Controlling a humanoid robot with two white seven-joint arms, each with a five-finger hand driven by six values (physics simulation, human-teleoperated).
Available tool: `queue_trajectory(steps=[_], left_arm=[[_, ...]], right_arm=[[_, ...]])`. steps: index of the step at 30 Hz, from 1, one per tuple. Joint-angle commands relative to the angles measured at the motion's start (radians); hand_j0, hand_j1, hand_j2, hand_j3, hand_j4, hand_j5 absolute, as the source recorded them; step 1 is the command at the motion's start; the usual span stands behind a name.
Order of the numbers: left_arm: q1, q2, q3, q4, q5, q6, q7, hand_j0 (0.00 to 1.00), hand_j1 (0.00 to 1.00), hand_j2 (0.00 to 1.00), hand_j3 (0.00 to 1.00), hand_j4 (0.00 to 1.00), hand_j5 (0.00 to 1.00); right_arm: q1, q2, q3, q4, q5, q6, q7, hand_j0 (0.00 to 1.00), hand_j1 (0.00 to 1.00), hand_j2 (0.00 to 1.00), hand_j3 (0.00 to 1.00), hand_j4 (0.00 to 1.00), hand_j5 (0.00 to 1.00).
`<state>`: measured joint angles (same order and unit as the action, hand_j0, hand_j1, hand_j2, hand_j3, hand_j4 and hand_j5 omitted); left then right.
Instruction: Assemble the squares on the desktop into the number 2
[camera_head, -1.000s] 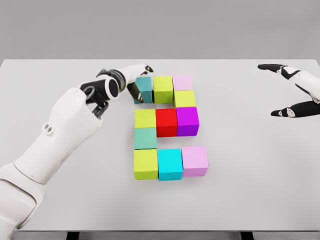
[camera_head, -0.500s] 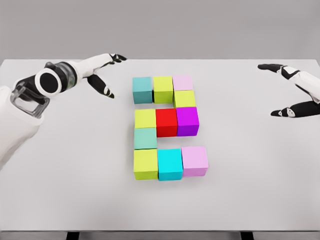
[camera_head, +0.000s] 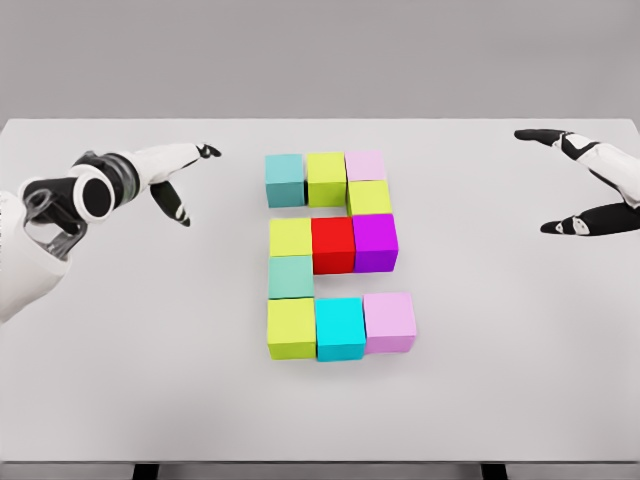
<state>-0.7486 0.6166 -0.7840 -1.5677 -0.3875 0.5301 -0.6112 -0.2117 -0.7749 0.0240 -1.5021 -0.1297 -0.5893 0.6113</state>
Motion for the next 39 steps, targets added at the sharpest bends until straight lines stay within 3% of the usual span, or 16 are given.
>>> queue_trajectory(steps=[1,14,17,19,21,25,39], left_arm=[[0.000,0.011,-0.031,-0.005,-0.040,-0.002,0.000,1.00,1.00,1.00,1.00,1.00,1.00],[-0.067,0.012,-0.046,0.006,-0.031,-0.012,0.000,1.00,1.00,1.00,1.00,1.00,1.00],[-0.080,0.014,-0.103,0.006,-0.007,-0.012,0.000,1.00,1.00,1.00,1.00,1.00,1.00],[-0.109,0.057,-0.170,0.006,0.051,-0.012,0.000,1.00,1.00,1.00,1.00,1.00,1.00],[-0.175,0.071,-0.262,0.008,0.122,-0.012,0.000,1.00,1.00,1.00,1.00,1.00,1.00],[-0.183,0.072,-0.308,0.012,0.131,-0.012,0.000,1.00,1.00,1.00,1.00,1.00,1.00],[-0.222,0.043,-0.365,0.074,0.134,-0.013,0.000,1.00,1.00,1.00,1.00,1.00,1.00]], right_arm=[[0.000,0.000,0.004,-0.001,-0.007,0.003,0.000,1.00,1.00,1.00,1.00,1.00,1.00],[0.000,-0.001,0.005,-0.001,-0.007,0.003,0.000,1.00,1.00,1.00,1.00,1.00,1.00],[0.000,-0.001,0.005,-0.001,-0.007,0.003,0.000,1.00,1.00,1.00,1.00,1.00,1.00],[0.000,-0.001,0.005,-0.001,-0.007,0.003,0.000,1.00,1.00,1.00,1.00,1.00,1.00],[0.000,-0.001,0.005,-0.001,-0.007,0.003,0.000,1.00,1.00,1.00,1.00,1.00,1.00],[0.000,0.000,0.005,-0.001,-0.007,0.003,0.000,1.00,1.00,1.00,1.00,1.00,1.00],[0.000,0.000,0.013,-0.001,-0.007,0.003,0.000,1.00,1.00,1.00,1.00,1.00,1.00]])
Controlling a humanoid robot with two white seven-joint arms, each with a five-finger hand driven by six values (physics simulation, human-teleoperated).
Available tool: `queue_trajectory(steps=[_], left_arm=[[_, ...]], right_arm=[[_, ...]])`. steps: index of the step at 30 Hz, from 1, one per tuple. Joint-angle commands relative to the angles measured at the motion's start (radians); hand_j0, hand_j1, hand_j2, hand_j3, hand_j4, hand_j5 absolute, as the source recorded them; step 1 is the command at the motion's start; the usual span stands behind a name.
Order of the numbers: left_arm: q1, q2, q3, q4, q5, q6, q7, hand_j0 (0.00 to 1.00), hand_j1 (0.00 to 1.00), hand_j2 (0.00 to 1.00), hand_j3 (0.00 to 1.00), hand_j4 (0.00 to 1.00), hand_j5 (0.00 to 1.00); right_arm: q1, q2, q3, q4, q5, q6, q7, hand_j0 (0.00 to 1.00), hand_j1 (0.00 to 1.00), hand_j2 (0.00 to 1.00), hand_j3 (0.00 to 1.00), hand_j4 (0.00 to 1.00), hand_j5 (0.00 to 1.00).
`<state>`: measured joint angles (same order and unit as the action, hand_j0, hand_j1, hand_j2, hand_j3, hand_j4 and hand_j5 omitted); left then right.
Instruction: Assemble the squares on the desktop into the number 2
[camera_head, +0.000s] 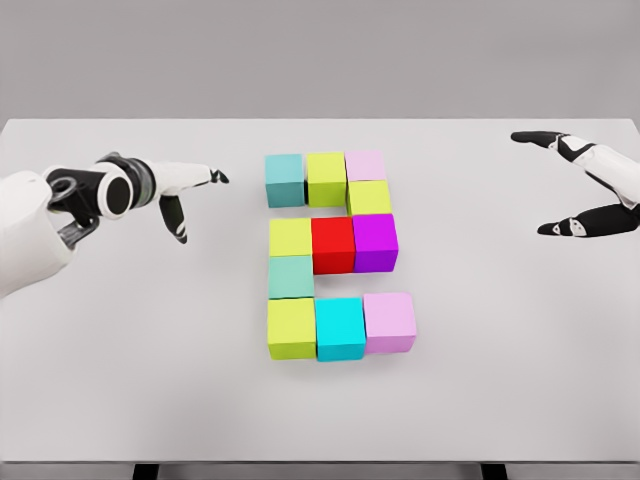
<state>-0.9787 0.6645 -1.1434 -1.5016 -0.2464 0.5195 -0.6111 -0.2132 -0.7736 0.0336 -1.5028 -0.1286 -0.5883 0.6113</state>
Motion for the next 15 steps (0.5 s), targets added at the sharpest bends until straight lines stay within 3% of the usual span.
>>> queue_trajectory(steps=[1,3,6,15], left_arm=[[0.000,-0.006,-0.015,0.008,-0.010,-0.003,0.000,1.00,1.00,1.00,1.00,1.00,1.00],[-0.035,-0.017,-0.053,0.012,-0.013,-0.003,0.000,1.00,1.00,1.00,1.00,1.00,1.00],[-0.035,-0.063,-0.053,0.055,-0.073,-0.006,0.000,1.00,1.00,1.00,1.00,1.00,1.00],[-0.043,-0.080,-0.070,0.064,-0.096,-0.021,0.000,1.00,1.00,1.00,1.00,1.00,1.00]], right_arm=[[0.000,0.000,0.005,0.000,-0.008,0.004,0.000,1.00,1.00,1.00,1.00,1.00,1.00],[-0.012,0.002,0.032,0.001,-0.006,0.005,0.000,1.00,1.00,1.00,1.00,1.00,1.00],[-0.026,0.002,0.045,0.004,-0.006,0.005,0.000,1.00,1.00,1.00,1.00,1.00,1.00],[-0.031,0.004,0.074,0.015,0.004,0.004,0.000,1.00,1.00,1.00,1.00,1.00,1.00]])
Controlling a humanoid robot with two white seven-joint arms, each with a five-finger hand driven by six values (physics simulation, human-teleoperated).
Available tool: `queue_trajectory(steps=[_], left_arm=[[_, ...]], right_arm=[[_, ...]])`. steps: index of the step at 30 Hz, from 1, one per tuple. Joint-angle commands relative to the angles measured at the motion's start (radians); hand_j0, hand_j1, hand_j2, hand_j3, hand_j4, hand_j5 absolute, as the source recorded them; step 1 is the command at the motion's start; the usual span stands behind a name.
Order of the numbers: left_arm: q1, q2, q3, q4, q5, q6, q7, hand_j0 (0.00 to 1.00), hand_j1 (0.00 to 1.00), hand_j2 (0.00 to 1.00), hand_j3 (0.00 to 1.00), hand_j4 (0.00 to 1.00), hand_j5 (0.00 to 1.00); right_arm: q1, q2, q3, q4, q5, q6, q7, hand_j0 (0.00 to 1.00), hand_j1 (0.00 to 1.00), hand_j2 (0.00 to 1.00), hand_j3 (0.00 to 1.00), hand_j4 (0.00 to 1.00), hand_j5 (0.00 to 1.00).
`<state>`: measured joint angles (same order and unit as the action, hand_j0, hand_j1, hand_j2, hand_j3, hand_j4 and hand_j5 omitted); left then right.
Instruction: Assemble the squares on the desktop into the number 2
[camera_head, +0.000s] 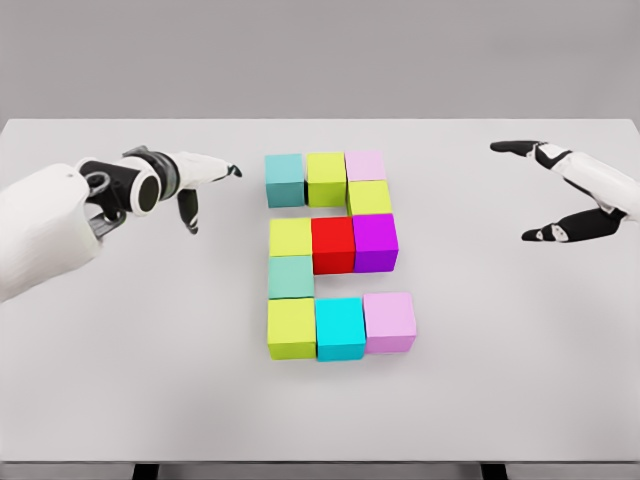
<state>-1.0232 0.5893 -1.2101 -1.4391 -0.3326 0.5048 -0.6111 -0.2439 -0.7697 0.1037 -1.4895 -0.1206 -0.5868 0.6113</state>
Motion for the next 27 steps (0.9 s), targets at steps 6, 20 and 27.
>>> queue_trajectory(steps=[6,20,27], left_arm=[[-0.009,-0.013,-0.025,0.000,-0.017,-0.008,0.000,1.00,1.00,1.00,1.00,1.00,1.00],[-0.012,-0.039,-0.026,0.000,-0.019,-0.008,0.000,1.00,1.00,1.00,1.00,1.00,1.00],[-0.012,-0.045,-0.026,0.000,-0.019,-0.006,0.000,1.00,1.00,1.00,1.00,1.00,1.00]], right_arm=[[0.000,-0.006,0.004,0.002,0.002,0.004,0.000,1.00,1.00,1.00,1.00,1.00,1.00],[-0.023,0.000,0.005,0.020,0.012,0.022,0.000,1.00,1.00,1.00,1.00,1.00,1.00],[-0.029,0.009,0.004,0.040,0.016,0.021,0.000,1.00,1.00,1.00,1.00,1.00,1.00]])
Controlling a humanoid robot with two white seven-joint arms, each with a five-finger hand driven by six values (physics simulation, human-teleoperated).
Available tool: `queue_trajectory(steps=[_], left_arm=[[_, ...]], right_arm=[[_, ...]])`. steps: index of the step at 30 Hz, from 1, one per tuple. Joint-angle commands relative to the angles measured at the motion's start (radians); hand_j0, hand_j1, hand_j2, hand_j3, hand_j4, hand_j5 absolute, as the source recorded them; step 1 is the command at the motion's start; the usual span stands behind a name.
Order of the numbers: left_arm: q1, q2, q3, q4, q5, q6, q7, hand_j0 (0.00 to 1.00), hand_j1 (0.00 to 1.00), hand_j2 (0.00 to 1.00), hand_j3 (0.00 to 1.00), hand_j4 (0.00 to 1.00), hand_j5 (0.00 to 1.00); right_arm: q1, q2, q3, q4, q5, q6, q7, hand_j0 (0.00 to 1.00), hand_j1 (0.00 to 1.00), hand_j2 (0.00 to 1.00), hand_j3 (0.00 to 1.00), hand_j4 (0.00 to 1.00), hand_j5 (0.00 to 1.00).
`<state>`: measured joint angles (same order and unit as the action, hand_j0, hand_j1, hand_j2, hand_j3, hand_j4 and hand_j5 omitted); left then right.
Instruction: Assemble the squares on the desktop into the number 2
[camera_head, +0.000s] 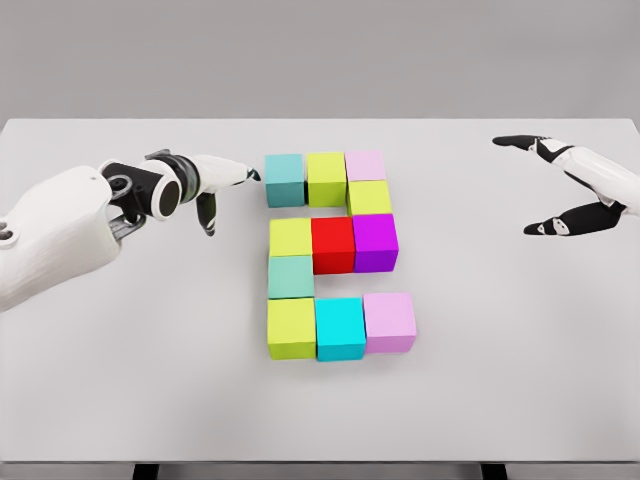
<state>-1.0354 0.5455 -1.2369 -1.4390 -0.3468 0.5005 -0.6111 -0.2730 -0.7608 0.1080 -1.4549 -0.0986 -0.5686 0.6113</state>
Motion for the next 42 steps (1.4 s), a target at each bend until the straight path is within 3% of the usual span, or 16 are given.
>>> queue_trajectory(steps=[1,42], left_arm=[[0.000,-0.002,0.001,0.000,-0.004,-0.003,0.000,1.00,1.00,1.00,1.00,1.00,1.00],[0.000,-0.024,0.002,0.002,-0.009,-0.002,0.000,1.00,1.00,1.00,1.00,1.00,1.00]], right_arm=[[0.000,-0.002,-0.005,0.007,-0.004,0.003,0.000,1.00,1.00,1.00,1.00,1.00,1.00],[-0.002,0.003,-0.002,0.002,-0.003,0.004,0.000,1.00,1.00,1.00,1.00,1.00,1.00]])
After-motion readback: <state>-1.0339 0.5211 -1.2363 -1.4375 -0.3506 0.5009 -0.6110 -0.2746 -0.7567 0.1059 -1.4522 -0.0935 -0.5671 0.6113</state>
